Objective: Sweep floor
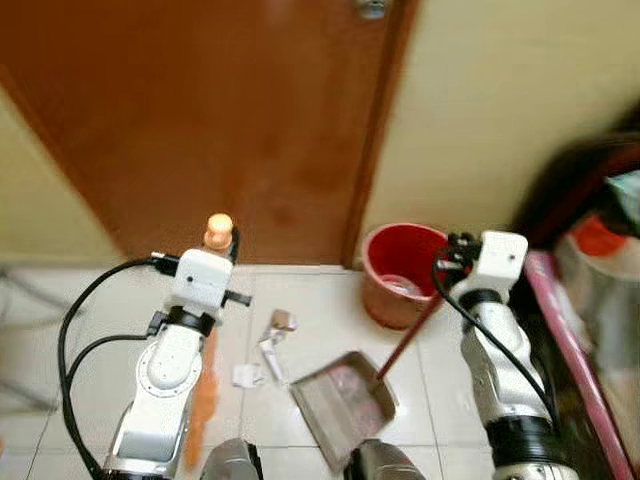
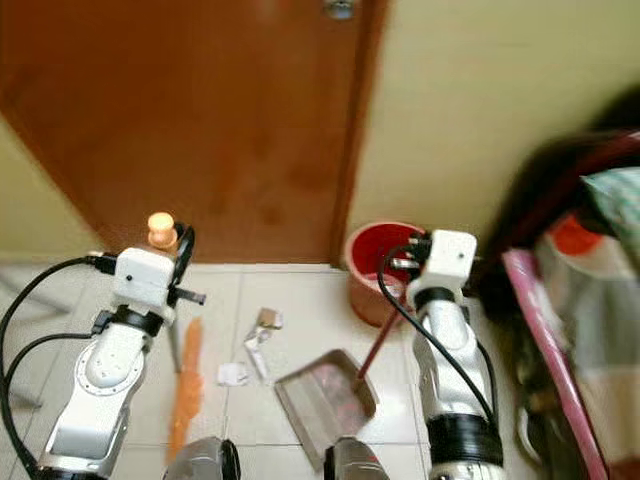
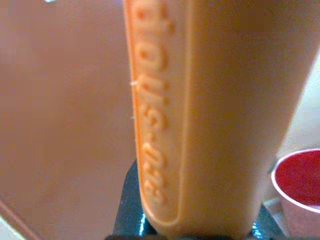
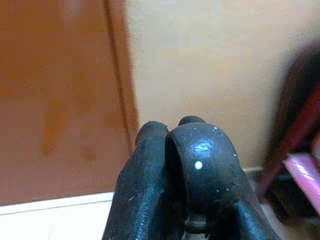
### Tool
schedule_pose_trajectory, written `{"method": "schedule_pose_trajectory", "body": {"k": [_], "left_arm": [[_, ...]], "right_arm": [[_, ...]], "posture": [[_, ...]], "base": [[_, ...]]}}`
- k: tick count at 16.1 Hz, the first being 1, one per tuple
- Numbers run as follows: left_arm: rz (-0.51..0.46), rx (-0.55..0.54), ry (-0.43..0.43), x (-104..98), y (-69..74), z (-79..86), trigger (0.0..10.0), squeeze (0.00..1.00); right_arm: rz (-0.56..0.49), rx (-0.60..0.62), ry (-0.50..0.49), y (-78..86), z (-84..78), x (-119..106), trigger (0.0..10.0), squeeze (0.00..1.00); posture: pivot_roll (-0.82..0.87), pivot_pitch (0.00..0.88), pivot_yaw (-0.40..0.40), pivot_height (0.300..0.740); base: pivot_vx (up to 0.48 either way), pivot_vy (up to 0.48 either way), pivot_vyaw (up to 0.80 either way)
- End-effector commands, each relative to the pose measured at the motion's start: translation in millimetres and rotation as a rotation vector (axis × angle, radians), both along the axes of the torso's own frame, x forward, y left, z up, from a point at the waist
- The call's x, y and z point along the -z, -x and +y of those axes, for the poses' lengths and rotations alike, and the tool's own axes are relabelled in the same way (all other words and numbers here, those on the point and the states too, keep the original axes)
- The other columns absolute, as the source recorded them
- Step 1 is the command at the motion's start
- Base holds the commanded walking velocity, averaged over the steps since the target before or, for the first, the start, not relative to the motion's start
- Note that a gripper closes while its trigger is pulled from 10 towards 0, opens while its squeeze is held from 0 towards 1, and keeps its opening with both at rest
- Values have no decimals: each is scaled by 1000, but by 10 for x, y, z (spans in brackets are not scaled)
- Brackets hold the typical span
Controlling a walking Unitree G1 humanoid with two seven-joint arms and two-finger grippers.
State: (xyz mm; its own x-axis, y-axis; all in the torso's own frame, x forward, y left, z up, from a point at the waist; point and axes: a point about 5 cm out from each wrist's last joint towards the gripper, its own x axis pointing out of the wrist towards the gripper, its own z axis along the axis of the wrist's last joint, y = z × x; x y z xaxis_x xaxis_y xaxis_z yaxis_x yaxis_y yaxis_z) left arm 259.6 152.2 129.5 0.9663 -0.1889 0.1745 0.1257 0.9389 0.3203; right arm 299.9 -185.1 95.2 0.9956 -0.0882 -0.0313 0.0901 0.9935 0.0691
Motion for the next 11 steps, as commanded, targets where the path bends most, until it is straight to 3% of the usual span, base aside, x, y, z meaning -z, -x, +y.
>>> {"method": "schedule_pose_trajectory", "body": {"k": [1, 5, 11], "left_arm": [[-15, 2, 28, -58, 0, -15, 10000, 0], [-2, -21, 42, -34, 21, 21, 10000, 0], [-6, -26, 51, -63, 9, 14, 10000, 0]], "right_arm": [[-20, 11, 1, 4, -38, -62, 10000, 0], [9, -3, 6, 57, -6, 8, 10000, 0], [10, -2, 5, 39, -11, -4, 10000, 0]], "posture": [[-35, 72, -42, 740], [-34, 72, -52, 740], [-34, 75, -47, 740]], "base": [[0, 0, -800], [0, 0, -662], [0, 0, -432]]}}
